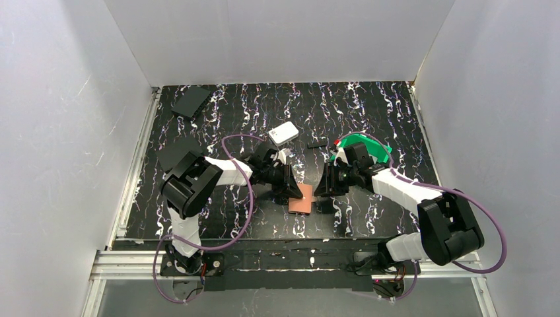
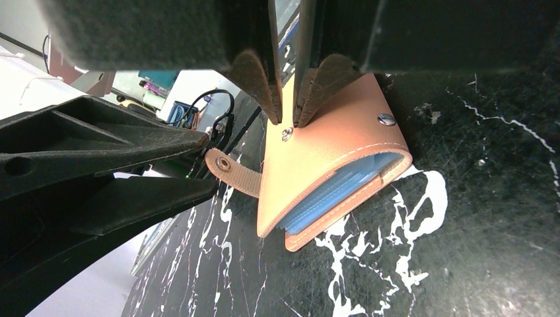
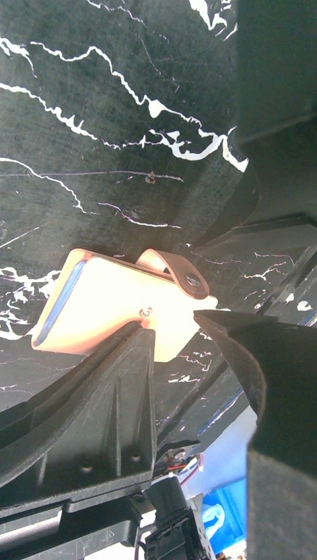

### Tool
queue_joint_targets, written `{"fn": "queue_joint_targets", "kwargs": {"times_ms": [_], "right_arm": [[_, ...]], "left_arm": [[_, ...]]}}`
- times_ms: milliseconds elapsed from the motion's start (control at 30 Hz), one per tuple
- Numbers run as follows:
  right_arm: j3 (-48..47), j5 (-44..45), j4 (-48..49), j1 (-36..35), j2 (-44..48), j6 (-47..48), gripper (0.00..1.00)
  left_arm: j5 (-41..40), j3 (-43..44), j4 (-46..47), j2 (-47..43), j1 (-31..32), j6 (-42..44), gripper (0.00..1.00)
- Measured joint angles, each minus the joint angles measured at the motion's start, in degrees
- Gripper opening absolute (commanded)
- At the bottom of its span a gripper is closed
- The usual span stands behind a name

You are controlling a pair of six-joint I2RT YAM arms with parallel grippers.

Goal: Put the credit cards into the card holder
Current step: Close the card holder at the center of the board.

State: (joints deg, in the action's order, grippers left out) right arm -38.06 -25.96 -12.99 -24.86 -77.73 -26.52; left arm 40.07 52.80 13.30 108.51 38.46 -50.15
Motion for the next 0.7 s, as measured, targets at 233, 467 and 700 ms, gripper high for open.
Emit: {"fn": "queue_joint_targets", "kwargs": {"times_ms": [233, 467, 700], "right_arm": [[0.0, -0.4, 0.1, 0.0, 0.0, 0.0, 0.45], [-0.1, -0.8, 0.7, 0.0, -0.4, 0.1, 0.44], [-0.2, -0.8, 1.0, 0.0, -1.6, 0.2, 0.30]], "left_arm": [[0.0, 0.1, 0.0, 0.0, 0.0, 0.0, 0.11], [0.1, 0.1, 0.0, 0.2, 0.0, 0.0, 0.11], [0.2, 0.1, 0.0, 0.2, 0.0, 0.0, 0.11]]}}
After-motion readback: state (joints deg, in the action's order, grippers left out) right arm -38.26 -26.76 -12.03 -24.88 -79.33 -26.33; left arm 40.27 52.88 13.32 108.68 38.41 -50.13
